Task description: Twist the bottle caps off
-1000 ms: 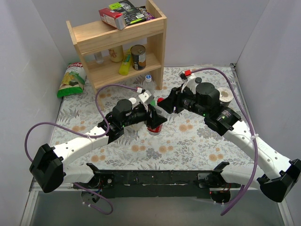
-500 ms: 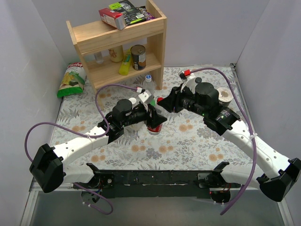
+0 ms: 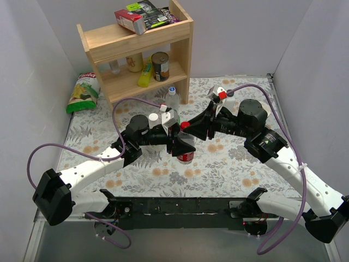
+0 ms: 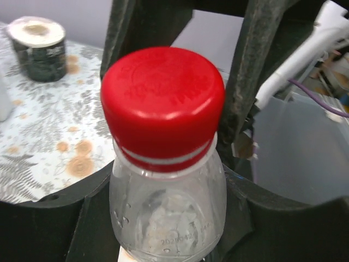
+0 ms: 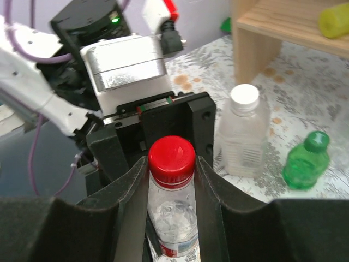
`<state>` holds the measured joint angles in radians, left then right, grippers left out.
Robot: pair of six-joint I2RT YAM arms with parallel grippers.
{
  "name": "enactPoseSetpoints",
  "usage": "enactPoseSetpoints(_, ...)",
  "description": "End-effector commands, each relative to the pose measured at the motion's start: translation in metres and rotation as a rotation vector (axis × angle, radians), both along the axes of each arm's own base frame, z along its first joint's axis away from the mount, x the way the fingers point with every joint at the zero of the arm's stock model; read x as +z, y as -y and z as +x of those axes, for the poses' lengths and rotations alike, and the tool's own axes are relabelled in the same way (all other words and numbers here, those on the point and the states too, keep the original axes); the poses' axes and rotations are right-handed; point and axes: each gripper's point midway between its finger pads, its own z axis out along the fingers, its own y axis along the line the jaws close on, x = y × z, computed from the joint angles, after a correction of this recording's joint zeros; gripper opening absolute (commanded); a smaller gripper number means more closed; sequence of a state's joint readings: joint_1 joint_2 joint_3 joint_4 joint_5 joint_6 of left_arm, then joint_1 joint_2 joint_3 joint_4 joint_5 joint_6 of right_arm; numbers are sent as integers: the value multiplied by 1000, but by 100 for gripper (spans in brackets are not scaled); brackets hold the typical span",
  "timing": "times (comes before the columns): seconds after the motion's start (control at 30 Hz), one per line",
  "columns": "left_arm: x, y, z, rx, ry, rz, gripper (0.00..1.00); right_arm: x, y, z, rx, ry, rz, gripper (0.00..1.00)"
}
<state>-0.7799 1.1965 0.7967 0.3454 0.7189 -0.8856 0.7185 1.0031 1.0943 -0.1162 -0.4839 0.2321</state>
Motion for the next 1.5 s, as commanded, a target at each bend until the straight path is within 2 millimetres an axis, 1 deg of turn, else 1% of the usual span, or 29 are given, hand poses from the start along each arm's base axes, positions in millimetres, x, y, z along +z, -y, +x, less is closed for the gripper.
enactPoseSetpoints(0.0, 41, -3, -55, -287, 137, -99, 34, 1, -11, -31, 229, 60, 22, 7)
enactPoseSetpoints(0.03, 42, -3, -56, -296, 142, -100, 33, 0, -11, -35, 261, 54, 22, 7)
enactPoseSetpoints(0.1, 42, -4, -60, -319, 144, -100, 32, -2, -10, -37, 274, 45, 14, 6)
enactPoseSetpoints(0.3, 42, -4, -59, -319, 143, -95, 29, -6, -5, -33, 260, 40, 5, 5)
enactPoseSetpoints(0.47, 40, -3, -57, -313, 135, -91, 27, -7, -3, -30, 246, 34, 2, 8)
enactPoseSetpoints(0.53, 38, -1, -51, -275, 120, -82, 26, -8, -2, -27, 231, 27, -4, 12)
enactPoseSetpoints(0.6, 37, 1, -44, -244, 128, -70, 26, -9, -2, -26, 220, 20, -10, 20)
enactPoseSetpoints(0.63, 34, 2, -41, -230, 115, -60, 26, -8, -1, -25, 211, 23, -9, 29)
enactPoseSetpoints(0.67, 33, 3, -37, -203, 118, -55, 26, -9, 0, -25, 208, 24, -11, 34)
enactPoseSetpoints(0.77, 32, 4, -30, -168, 109, -47, 26, -9, 2, -25, 196, 25, -14, 47)
enactPoseSetpoints(0.93, 32, 4, -24, -126, 107, -45, 26, -10, 5, -23, 171, 28, -27, 56)
enactPoseSetpoints(0.97, 33, 4, -23, -116, 106, -45, 26, -10, 5, -22, 166, 27, -29, 66)
enactPoseSetpoints(1.0, 32, 4, -20, -100, 106, -43, 27, -11, 6, -22, 164, 21, -34, 68)
enactPoseSetpoints(1.03, 32, 4, -19, -94, 108, -43, 27, -10, 7, -22, 160, 23, -33, 70)
enactPoseSetpoints(1.2, 30, 4, -5, -18, 89, -27, 26, -5, 12, -17, 104, 34, -32, 71)
enactPoseSetpoints(1.3, 25, 4, 9, 66, 70, -9, 27, 5, 21, -6, -3, 42, -16, 71)
enactPoseSetpoints(1.33, 23, 3, 18, 111, 61, 0, 27, 9, 27, 4, -91, 31, -6, 71)
enactPoseSetpoints(1.37, 20, 3, 23, 137, 50, 10, 28, 14, 31, 9, -135, 24, -2, 71)
enactPoseSetpoints(1.43, 17, 2, 29, 171, 36, 26, 27, 17, 34, 16, -184, 4, 0, 70)
enactPoseSetpoints(1.47, 16, 2, 33, 194, 33, 32, 28, 22, 34, 16, -186, 5, 11, 70)
